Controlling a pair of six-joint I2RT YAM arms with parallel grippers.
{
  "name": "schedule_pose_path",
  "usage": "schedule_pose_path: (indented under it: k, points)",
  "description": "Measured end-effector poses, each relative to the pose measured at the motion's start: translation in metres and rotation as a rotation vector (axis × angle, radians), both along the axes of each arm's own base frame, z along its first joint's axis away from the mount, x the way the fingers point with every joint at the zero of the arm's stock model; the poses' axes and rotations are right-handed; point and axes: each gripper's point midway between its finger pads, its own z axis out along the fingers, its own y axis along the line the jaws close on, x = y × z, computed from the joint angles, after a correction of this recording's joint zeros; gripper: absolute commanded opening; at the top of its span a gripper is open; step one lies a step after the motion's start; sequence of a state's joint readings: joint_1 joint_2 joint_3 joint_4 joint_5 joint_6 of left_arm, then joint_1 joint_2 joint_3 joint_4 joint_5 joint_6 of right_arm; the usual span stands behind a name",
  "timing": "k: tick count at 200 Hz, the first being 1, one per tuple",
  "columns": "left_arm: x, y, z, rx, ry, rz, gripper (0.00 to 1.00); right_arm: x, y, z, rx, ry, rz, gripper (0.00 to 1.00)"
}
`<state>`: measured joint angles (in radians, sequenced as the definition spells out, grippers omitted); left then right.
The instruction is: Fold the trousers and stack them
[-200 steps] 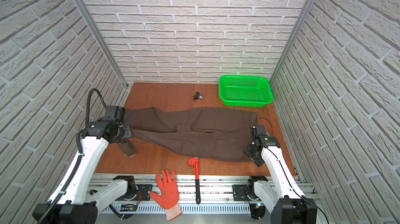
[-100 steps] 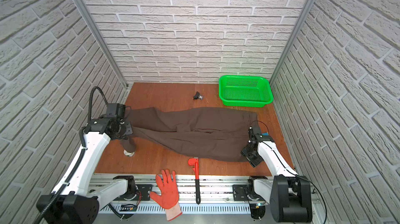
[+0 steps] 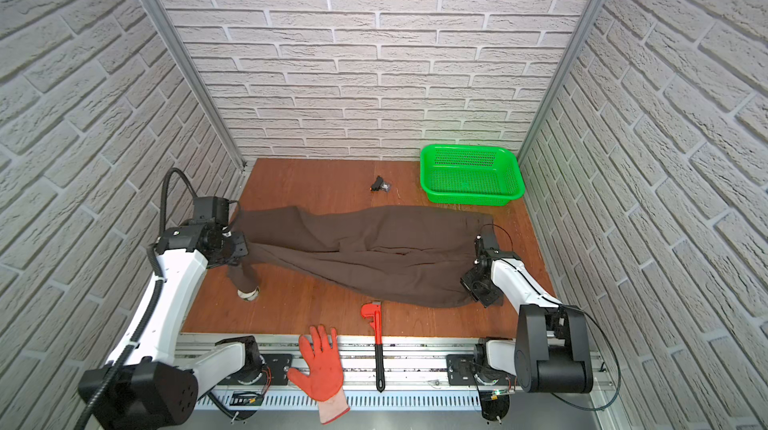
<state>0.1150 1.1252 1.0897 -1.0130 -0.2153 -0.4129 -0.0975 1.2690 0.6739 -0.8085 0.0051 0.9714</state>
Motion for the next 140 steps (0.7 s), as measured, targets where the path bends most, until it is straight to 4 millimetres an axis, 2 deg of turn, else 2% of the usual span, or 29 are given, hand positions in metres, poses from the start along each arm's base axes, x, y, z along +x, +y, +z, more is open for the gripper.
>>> schedule_pose_path:
  k: [9,45,63,83,104,123,140]
  points:
    - [0.002,0.002,-0.002,-0.008,0.008,0.003,0.09,0.01,-0.004,0.016,-0.02,-0.04,0.005,0.05]
    - [0.027,0.006,0.006,-0.033,-0.004,-0.012,0.09,0.07,-0.023,0.107,-0.091,-0.278,0.02,0.05]
    - [0.041,0.005,0.015,-0.043,-0.033,-0.024,0.09,0.083,-0.032,0.131,-0.104,-0.318,0.026,0.05]
    - [0.05,0.004,0.025,-0.048,-0.064,-0.037,0.09,0.083,-0.038,0.141,-0.115,-0.311,0.037,0.05]
    - [0.047,0.002,0.029,-0.052,-0.07,-0.044,0.11,0.073,-0.04,0.14,-0.119,-0.274,0.057,0.05]
    - [0.037,0.001,0.028,-0.054,-0.061,-0.043,0.12,0.057,-0.042,0.133,-0.117,-0.235,0.069,0.05]
    - [0.019,0.0,0.022,-0.064,-0.039,-0.025,0.13,0.035,-0.045,0.122,-0.114,-0.194,0.064,0.05]
